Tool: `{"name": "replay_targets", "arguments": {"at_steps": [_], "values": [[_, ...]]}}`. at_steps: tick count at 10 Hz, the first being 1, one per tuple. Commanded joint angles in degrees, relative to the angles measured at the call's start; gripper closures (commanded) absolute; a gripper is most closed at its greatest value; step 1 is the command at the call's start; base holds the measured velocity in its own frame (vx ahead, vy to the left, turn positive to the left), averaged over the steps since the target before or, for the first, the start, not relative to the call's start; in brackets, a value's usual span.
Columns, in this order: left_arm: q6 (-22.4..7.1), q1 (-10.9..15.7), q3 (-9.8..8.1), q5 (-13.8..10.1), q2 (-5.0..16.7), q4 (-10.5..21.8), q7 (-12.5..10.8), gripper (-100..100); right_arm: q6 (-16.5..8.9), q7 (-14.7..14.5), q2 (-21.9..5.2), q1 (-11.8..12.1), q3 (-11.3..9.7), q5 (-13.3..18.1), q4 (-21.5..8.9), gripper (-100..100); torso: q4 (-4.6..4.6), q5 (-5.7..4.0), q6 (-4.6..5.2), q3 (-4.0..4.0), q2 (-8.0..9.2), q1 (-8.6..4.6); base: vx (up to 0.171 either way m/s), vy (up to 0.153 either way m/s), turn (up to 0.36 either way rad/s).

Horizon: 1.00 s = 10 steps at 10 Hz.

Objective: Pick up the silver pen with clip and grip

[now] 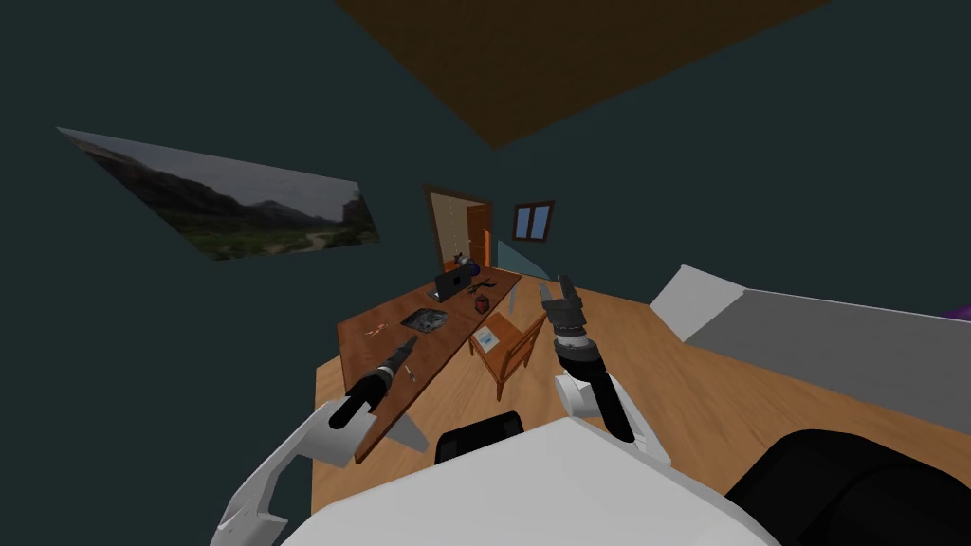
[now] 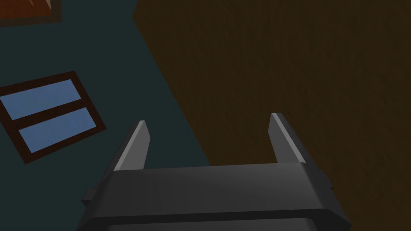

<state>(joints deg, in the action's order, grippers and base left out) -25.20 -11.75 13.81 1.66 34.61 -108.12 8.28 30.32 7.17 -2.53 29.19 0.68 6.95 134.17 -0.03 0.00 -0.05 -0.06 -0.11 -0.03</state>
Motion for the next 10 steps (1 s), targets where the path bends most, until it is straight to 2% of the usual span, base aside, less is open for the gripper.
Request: {"name": "replay_targets", "arguments": {"at_steps": [1, 2, 3, 7, 8, 10], "values": [[-2.58, 0.54, 1.44, -0.57, 1.32, 1.86, -1.06, -100, 0.00, 0.00, 0.00, 0.00, 0.00, 0.00, 0.00, 0, 0.00, 0.00, 0.00, 0.00, 0.00, 0.00, 0.018, -0.007, -0.178], [-4.19, 0.82, 2.67, -1.26, 2.63, 3.09, -2.16, -100, 0.00, 0.00, 0.00, -0.01, 0.00, 0.00, 0.00, 0, -0.01, 0.00, 0.03, -0.01, -0.02, -0.01, 0.031, -0.007, -0.249], [-4.80, 0.82, 2.67, -1.26, 2.63, 3.09, -2.16, -100, 0.00, 0.00, 0.00, 0.00, 0.00, 0.00, 0.00, 0, -0.01, 0.00, 0.03, -0.03, -0.06, 0.00, 0.027, 0.002, -0.065], [-12.90, 1.32, 7.69, -4.33, 7.47, 8.03, -7.62, -100, 0.00, 0.00, 0.00, 0.00, 0.00, 0.00, 0.00, 0, -0.02, -0.01, 0.02, -0.06, -0.10, -0.06, 0.038, -0.016, -0.219], [-13.35, 1.32, 7.69, -4.33, 7.47, 8.03, -7.62, -100, 0.00, 0.00, 0.00, 0.00, 0.00, 0.00, 0.00, 0, -0.03, -0.01, 0.01, -0.08, -0.14, -0.05, 0.039, -0.011, -0.069], [-16.86, 1.34, 10.12, -5.91, 9.60, 10.35, -10.61, -100, 0.00, 0.00, 0.00, 0.00, 0.00, 0.00, 0.00, 0, -0.01, -0.01, 0.00, -0.03, -0.05, -0.05, 0.033, -0.013, -0.197]]}}
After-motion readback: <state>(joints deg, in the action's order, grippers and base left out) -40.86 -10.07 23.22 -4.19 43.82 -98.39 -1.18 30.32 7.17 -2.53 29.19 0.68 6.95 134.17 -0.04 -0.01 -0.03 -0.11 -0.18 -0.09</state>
